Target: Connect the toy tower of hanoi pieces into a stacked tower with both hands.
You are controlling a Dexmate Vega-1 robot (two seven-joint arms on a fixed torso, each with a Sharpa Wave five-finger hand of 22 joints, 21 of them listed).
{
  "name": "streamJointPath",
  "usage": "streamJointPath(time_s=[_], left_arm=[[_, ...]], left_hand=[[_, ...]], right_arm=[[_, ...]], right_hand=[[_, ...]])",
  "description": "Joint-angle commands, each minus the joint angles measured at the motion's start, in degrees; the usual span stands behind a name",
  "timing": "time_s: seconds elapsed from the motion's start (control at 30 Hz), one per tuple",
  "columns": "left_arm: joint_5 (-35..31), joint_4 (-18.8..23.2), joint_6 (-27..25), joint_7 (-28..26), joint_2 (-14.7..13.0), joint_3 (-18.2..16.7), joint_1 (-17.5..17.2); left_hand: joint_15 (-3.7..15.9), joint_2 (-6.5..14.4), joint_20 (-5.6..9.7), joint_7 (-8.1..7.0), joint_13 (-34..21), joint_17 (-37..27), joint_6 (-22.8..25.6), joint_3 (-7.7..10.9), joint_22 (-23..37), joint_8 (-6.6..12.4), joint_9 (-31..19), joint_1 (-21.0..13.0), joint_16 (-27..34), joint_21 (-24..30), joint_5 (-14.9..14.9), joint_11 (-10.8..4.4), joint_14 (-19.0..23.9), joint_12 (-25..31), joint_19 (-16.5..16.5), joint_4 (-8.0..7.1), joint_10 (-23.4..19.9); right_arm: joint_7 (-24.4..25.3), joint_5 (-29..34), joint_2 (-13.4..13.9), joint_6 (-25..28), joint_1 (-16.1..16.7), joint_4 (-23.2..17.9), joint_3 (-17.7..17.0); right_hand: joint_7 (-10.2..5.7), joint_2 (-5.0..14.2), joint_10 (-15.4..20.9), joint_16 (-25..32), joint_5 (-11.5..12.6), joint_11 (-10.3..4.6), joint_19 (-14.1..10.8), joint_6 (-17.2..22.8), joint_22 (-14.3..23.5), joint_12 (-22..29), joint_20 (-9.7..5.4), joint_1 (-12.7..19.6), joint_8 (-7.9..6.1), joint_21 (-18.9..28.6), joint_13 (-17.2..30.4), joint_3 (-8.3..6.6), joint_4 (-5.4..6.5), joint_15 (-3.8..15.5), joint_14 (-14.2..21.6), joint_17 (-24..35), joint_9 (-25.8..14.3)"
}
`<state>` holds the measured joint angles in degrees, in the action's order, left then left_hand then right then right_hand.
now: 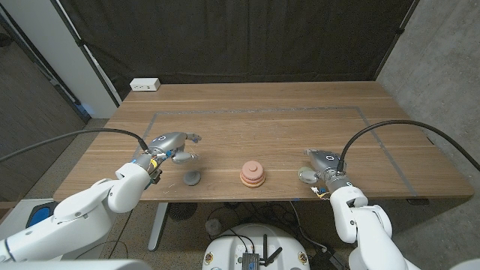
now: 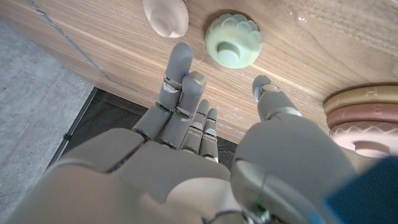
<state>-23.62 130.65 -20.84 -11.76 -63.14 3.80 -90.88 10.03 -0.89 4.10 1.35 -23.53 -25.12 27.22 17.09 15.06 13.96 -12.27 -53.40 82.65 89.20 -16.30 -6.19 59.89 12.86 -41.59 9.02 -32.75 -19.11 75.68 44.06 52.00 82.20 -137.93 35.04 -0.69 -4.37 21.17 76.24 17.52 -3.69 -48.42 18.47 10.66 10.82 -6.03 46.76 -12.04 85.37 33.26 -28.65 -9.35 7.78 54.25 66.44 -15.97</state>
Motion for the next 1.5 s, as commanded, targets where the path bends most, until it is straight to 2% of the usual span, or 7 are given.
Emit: streamJointPath(time_s=[0.03,0.83,1.2,1.5], left_arm=[[-0.49,-0.36,1.45,0.43,0.94,-0.88,-0.72],[-1.89,-0.43,2.87,1.06,2.67,-1.92,-1.54],[-2.22,-0.49,3.24,1.83,3.11,-2.32,-1.73],[-2.70,-0.12,3.25,2.17,3.63,-3.37,-2.56]], left_hand=[[2.53,0.60,7.81,-0.06,-0.07,-0.23,0.59,0.57,0.27,-0.18,-0.04,-0.22,0.10,0.00,-0.21,-0.24,0.51,-0.20,-0.56,0.10,-0.64],[2.54,0.85,7.80,-0.14,-0.15,-0.32,1.18,0.98,0.68,-0.40,-0.12,-0.34,0.01,0.18,-0.35,-0.25,0.71,-0.16,-0.93,0.20,-1.25],[2.53,0.91,7.80,-0.24,-0.17,-0.43,1.34,1.09,0.63,-0.49,-0.14,-0.28,0.06,0.00,-0.37,-0.35,0.89,-0.17,-0.80,0.18,-1.41],[2.53,0.96,7.80,-0.21,-0.22,-0.48,1.42,1.18,0.73,-0.57,-0.16,-0.27,0.04,0.01,-0.39,-0.32,0.94,-0.16,-0.83,0.20,-1.53]], right_arm=[[-5.74,7.30,-3.42,-1.31,1.16,1.33,-0.74],[-8.97,12.84,-10.15,-5.99,3.75,3.78,-4.33],[-8.89,11.65,-11.72,-6.93,3.88,5.39,-5.10],[-9.29,10.73,-11.97,-6.97,2.84,6.51,-5.08]], right_hand=[[0.12,-0.23,0.11,-0.47,-0.48,-0.14,0.33,-0.41,0.00,0.48,-6.14,0.69,-0.07,-0.08,-0.17,0.52,0.06,4.73,-0.30,-0.05,-0.02],[0.43,0.20,1.04,-0.71,-1.29,0.05,0.28,0.08,-0.02,0.77,-6.13,0.57,-0.56,-0.14,-0.94,1.48,0.28,4.73,0.25,0.25,0.37],[0.42,0.50,1.47,-0.60,-1.30,-0.03,0.18,0.40,-0.01,0.88,-6.16,0.80,-0.70,-0.13,-1.13,1.56,0.23,4.75,0.56,0.58,0.49],[0.44,0.73,1.71,-0.78,-1.30,0.09,0.09,0.23,-0.01,0.91,-6.15,0.94,-0.65,-0.10,-1.28,1.66,0.22,4.75,0.60,0.54,0.59]])
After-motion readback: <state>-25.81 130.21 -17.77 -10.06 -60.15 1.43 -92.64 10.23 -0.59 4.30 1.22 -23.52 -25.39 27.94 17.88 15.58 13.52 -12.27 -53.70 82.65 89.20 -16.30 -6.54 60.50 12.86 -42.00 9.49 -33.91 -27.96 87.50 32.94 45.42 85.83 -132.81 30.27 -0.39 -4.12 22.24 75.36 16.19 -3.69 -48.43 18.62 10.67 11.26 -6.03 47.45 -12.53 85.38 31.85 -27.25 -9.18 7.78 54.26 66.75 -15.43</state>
